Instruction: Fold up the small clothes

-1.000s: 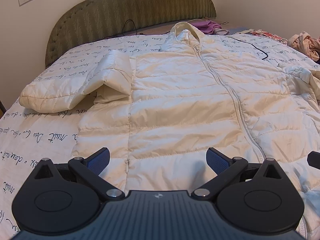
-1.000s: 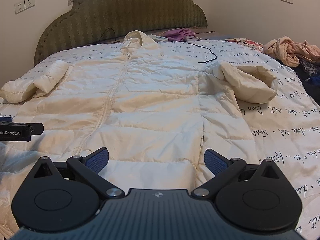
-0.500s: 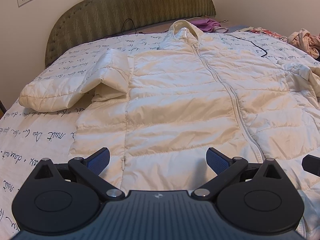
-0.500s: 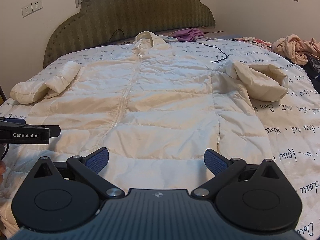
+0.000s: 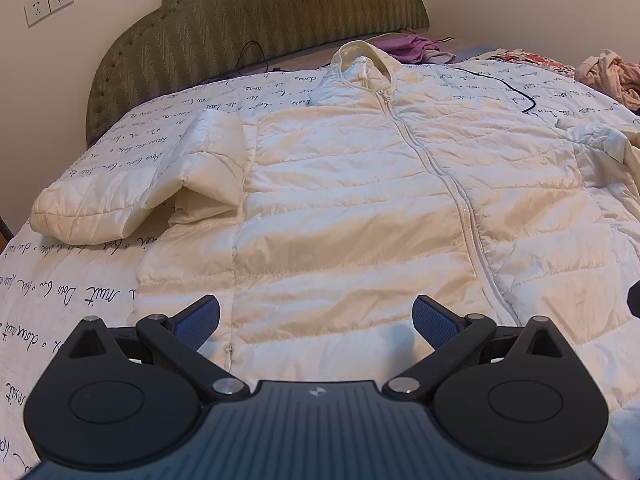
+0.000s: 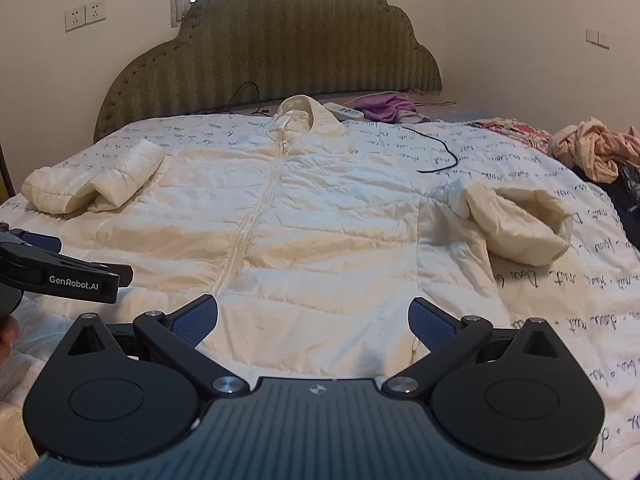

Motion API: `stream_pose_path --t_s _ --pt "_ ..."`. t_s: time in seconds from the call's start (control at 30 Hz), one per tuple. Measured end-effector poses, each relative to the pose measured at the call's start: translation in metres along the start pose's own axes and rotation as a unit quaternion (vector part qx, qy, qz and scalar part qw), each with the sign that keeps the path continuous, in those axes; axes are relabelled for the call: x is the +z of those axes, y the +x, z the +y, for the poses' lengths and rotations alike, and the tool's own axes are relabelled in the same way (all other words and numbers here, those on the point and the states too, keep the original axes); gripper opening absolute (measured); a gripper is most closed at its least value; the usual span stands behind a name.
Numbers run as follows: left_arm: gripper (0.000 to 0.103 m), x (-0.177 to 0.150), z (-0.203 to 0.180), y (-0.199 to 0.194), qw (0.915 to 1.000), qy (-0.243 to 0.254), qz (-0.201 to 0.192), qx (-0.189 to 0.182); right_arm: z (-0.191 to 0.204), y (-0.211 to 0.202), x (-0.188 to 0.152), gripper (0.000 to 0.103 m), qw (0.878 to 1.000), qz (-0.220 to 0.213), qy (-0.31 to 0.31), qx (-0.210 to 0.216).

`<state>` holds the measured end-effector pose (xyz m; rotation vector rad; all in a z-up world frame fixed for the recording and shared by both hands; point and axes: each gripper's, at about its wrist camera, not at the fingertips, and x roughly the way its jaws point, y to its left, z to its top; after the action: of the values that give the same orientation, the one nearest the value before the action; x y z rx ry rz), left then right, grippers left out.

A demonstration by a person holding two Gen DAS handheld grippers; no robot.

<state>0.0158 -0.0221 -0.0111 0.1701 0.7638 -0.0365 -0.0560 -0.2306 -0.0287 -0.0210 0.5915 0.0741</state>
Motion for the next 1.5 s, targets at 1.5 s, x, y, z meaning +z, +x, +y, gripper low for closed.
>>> stream_pose_path --t_s 1.5 --pt "0.103 -0.003 -0.042 0.046 0.9983 0.052 0.012 -0.023 -0.173 0.118 0.098 0.062 0.972 -0.011 -0.124 -0.199"
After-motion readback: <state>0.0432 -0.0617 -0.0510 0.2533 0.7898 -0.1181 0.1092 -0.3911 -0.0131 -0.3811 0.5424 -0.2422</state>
